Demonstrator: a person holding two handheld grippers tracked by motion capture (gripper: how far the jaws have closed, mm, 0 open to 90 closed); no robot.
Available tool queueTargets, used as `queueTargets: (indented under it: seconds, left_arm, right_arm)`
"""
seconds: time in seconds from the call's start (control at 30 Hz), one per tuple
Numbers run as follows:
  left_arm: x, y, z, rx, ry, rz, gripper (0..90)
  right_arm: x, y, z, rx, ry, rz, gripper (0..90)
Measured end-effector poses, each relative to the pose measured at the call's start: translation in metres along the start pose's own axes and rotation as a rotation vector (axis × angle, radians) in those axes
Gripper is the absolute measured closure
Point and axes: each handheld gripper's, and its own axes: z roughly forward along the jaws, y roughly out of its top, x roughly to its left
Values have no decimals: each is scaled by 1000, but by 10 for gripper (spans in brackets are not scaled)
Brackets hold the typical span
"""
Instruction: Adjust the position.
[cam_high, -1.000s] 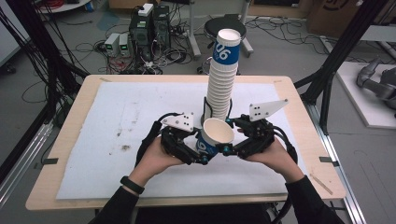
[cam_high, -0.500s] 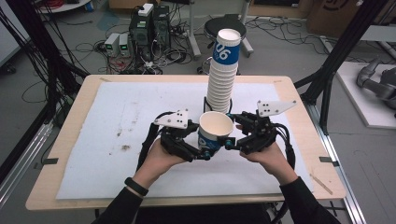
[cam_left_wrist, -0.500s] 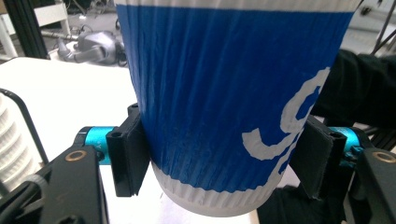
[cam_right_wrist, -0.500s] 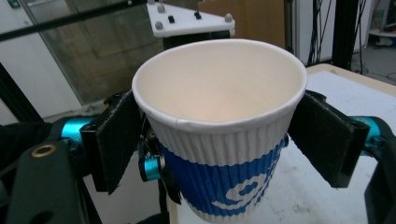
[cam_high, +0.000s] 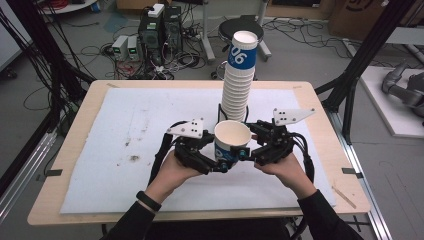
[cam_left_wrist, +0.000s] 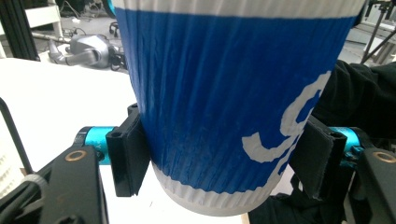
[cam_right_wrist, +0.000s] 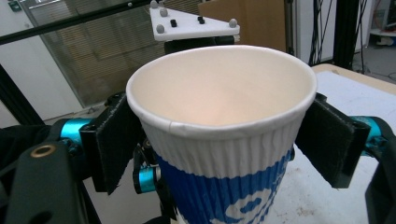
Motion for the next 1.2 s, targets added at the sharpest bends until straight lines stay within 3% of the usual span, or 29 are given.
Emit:
queueTargets:
  seconds: [0.23, 0.33, 0.5, 0.87, 1.2]
  left_arm:
    - [-1, 1, -2, -1, 4, -14, 281]
    - [0, 2, -3, -12, 13, -41, 191]
    - [-2, 7, -6, -26, 11, -43, 178]
    - [-2, 9, -7, -48, 12, -60, 182]
    - [-3, 9, -8, -55, 2, -55, 246]
  right_arm:
    - [0, 0, -1, -1, -1, -17, 203]
    - [1, 0, -1, 6, -6, -24, 206]
    - [1, -1, 0, 17, -8, -32, 207]
    - [3, -2, 6, 30, -11, -36, 207]
    - [3, -4, 7, 34, -13, -28, 211]
